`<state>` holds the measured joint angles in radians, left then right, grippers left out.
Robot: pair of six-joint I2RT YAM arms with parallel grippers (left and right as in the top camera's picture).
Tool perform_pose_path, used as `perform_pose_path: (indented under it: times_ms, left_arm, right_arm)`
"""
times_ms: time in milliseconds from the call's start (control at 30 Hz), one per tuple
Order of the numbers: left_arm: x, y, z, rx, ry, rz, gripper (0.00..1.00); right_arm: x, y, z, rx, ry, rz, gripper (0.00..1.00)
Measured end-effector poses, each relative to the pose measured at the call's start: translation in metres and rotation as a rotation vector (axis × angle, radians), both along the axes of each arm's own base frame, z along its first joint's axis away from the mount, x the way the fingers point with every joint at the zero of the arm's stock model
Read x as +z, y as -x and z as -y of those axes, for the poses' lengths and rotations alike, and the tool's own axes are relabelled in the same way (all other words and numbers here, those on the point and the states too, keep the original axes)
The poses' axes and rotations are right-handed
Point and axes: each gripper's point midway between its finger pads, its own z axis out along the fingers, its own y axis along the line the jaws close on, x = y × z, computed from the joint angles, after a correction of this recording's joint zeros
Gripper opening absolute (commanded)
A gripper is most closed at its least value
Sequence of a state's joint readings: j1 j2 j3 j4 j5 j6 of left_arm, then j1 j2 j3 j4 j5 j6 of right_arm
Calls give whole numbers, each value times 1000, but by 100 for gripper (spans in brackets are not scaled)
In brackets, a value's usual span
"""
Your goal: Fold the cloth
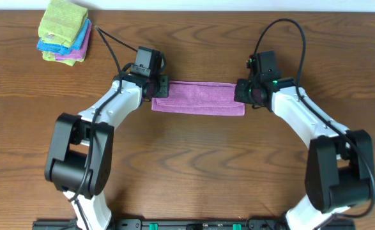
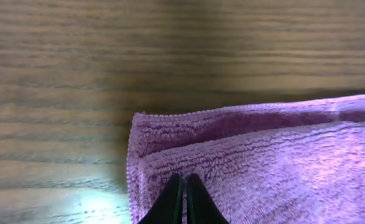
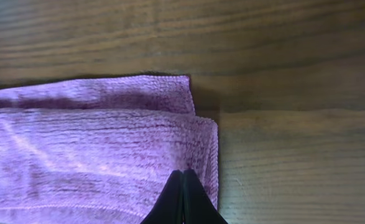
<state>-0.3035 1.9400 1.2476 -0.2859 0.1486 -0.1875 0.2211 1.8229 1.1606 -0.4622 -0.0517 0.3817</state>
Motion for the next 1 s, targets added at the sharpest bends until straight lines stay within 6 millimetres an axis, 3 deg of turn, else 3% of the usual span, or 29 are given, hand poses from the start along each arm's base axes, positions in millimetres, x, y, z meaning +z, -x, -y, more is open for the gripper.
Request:
perform_pose_path:
  times_ms: [267,367,533,733,1000]
  left_arm:
    - [-33,11,0,9,-4,-94,6]
    - [-34,17,-1,9,-5,-125,6]
    - [-37,33,-5,17,-18,-207,6]
    - [-38,61,-9,44,-26,-332,6]
    - [-37,60,-9,50,-22,-330,6]
  right_arm:
    - [-30,9,-18,46,19,-64,1]
    - [-45,14,-20,46,26,-101,1]
    - [-45,17,-19,42,29,-120,1]
    - [-47,38,-16,43,44,-215,1]
    - [-47,39,-16,43,43,-219,1]
